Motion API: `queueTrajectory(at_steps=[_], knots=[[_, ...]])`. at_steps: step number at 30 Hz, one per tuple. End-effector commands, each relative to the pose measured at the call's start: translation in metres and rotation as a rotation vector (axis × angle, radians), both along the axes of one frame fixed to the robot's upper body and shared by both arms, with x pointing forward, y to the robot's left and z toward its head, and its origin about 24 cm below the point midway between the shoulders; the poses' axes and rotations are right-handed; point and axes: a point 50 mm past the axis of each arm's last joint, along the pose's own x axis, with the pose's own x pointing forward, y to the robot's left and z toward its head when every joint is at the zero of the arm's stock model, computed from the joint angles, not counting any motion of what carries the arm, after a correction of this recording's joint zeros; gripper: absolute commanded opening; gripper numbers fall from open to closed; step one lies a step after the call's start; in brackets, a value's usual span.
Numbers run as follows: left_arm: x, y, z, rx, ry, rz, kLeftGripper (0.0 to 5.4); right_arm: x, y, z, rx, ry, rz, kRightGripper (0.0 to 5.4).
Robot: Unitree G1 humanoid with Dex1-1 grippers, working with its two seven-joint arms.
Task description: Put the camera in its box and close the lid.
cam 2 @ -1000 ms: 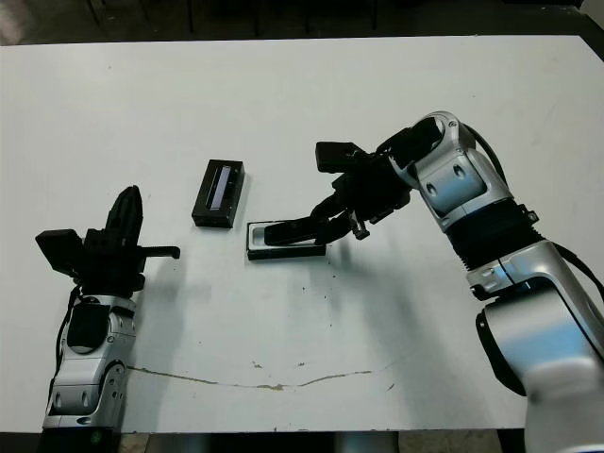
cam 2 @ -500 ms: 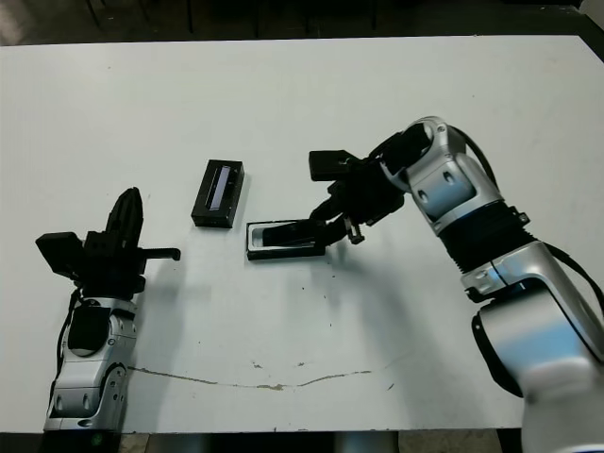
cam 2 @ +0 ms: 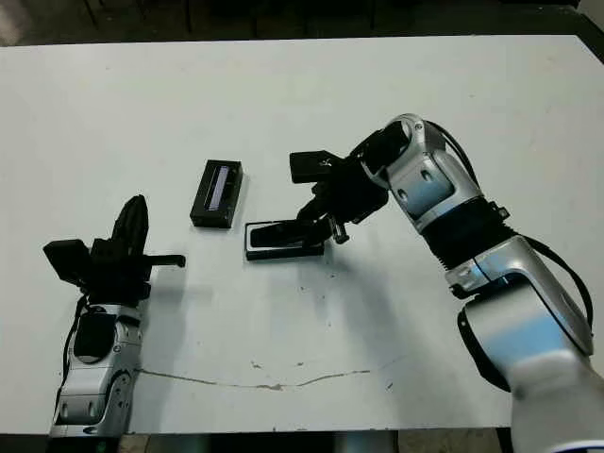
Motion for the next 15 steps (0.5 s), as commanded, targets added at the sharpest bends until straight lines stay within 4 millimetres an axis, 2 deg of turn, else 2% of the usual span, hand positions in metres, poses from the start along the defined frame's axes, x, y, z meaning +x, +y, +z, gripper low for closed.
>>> queueTrajectory(at_steps=[1, 2, 15], knots=[[-0.004, 0.004, -0.007, 0.006, 0.029, 0.016, 0.0, -0.001, 0.01, -0.006, -0.006, -0.009, 0.003, 0.53], [-0.004, 0.004, -0.006, 0.009, 0.027, 0.018, 0.0, -0.001, 0.008, -0.004, -0.008, -0.019, -0.003, 0.53], [-0.002, 0.005, -0.005, 0.013, 0.026, 0.016, 0.0, 0.01, -0.025, 0.055, 0.039, -0.245, 0.024, 2.83]])
